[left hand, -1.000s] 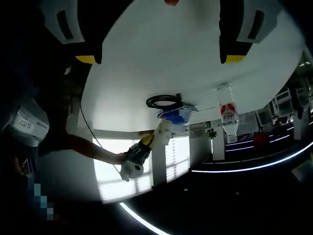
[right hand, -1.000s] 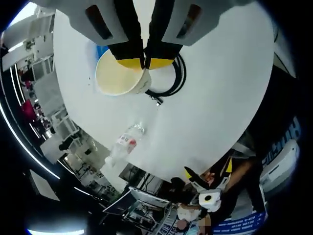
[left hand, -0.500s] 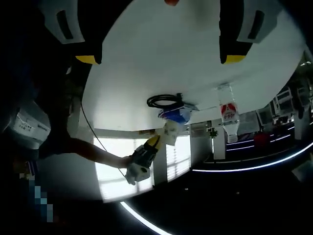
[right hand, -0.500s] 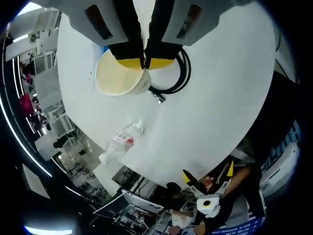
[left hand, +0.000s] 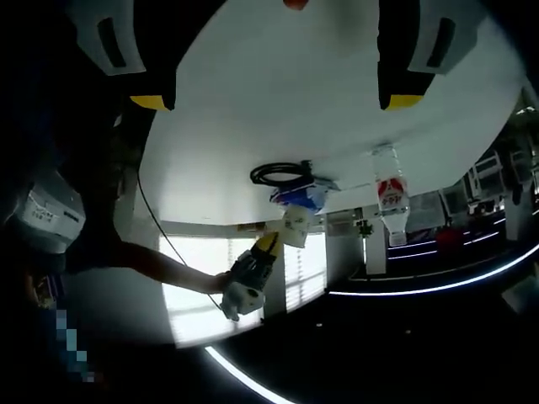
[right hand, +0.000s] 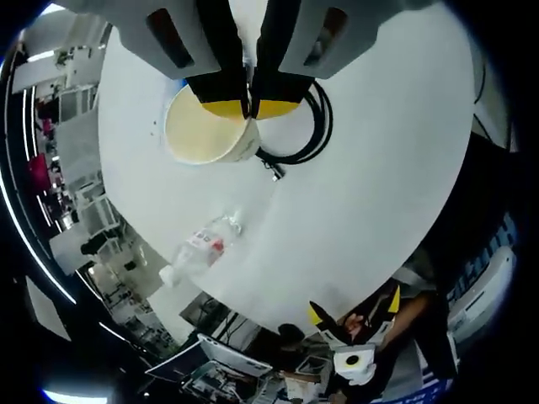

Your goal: Arrange the tabletop items into an orderly group along one side of the table until the central work area is clear of visible clutter.

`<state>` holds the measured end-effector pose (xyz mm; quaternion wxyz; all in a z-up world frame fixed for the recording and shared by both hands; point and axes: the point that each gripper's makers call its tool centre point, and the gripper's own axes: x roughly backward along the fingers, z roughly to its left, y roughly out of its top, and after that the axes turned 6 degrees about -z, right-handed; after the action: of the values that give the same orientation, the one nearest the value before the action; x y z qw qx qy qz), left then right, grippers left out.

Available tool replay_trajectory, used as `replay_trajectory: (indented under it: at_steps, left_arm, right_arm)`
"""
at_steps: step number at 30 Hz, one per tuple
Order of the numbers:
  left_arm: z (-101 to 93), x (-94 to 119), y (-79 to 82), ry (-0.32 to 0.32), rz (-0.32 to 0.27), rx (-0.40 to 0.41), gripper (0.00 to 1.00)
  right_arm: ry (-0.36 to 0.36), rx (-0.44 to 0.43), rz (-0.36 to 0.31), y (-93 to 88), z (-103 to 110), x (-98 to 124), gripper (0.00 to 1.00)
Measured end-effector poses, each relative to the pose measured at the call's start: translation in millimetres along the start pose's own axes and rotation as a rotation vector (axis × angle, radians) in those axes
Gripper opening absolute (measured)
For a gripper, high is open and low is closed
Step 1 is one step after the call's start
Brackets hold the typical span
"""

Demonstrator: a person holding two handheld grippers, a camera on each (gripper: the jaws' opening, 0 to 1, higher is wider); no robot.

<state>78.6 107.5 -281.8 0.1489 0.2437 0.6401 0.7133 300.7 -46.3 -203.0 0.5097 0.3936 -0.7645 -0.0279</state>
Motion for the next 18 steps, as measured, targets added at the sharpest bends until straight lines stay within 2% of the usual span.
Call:
replay_trajectory:
  at_steps: [18]
  left_arm:
    - [0.9, -1.5, -1.7, -0.002, -0.004, 0.012, 1.0]
  right_arm:
    - [0.083, 0.092, 0.075, 24.2, -8.0, -24.6, 0.0]
